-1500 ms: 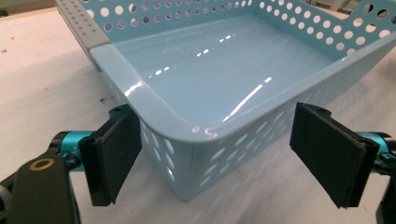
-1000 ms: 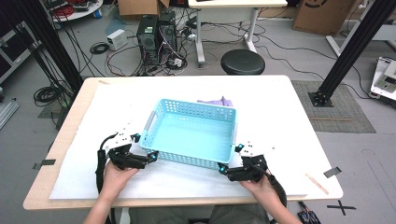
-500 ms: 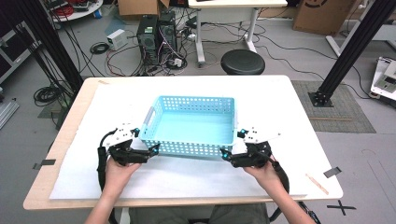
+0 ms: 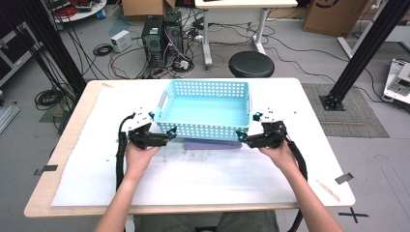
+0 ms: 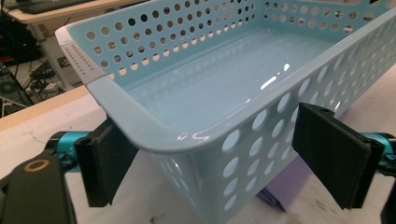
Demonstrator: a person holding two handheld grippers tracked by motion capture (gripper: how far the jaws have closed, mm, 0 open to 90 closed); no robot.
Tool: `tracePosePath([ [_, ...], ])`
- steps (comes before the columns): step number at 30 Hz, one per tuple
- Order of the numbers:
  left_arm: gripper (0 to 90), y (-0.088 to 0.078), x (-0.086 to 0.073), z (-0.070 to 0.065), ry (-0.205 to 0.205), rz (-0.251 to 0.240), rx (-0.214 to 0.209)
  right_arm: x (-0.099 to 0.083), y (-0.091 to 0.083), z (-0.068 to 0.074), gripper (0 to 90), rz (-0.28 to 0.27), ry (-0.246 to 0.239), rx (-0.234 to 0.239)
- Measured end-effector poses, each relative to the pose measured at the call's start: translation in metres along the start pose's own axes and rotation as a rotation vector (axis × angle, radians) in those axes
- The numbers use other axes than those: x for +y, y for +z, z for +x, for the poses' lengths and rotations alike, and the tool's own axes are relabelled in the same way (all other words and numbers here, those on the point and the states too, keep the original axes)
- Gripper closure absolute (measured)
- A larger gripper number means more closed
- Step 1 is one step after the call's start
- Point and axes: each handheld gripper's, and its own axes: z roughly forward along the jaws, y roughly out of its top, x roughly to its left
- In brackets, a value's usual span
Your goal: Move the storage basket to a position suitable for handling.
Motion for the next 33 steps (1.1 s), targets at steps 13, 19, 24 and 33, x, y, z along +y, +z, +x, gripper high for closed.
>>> tracePosePath([
  [13,11.3,0.076,-0.004,0.013,-0.068,0.036,0.048,-0.014,0.033,-0.061,15.5,0.018,0.086,-0.045],
  [19,11.1,0.081,0.001,0.010,-0.048,0.101,0.062,-0.021,0.038,-0.069,14.5,0.045,0.129,-0.037],
  [24,11.4,0.074,-0.004,0.009,-0.058,0.104,0.053,-0.024,0.035,-0.066,14.9,0.086,0.128,-0.053],
  [33,12.5,0.075,-0.007,0.016,-0.122,0.076,0.027,-0.039,0.022,-0.061,24.1,0.097,0.199,-0.134],
])
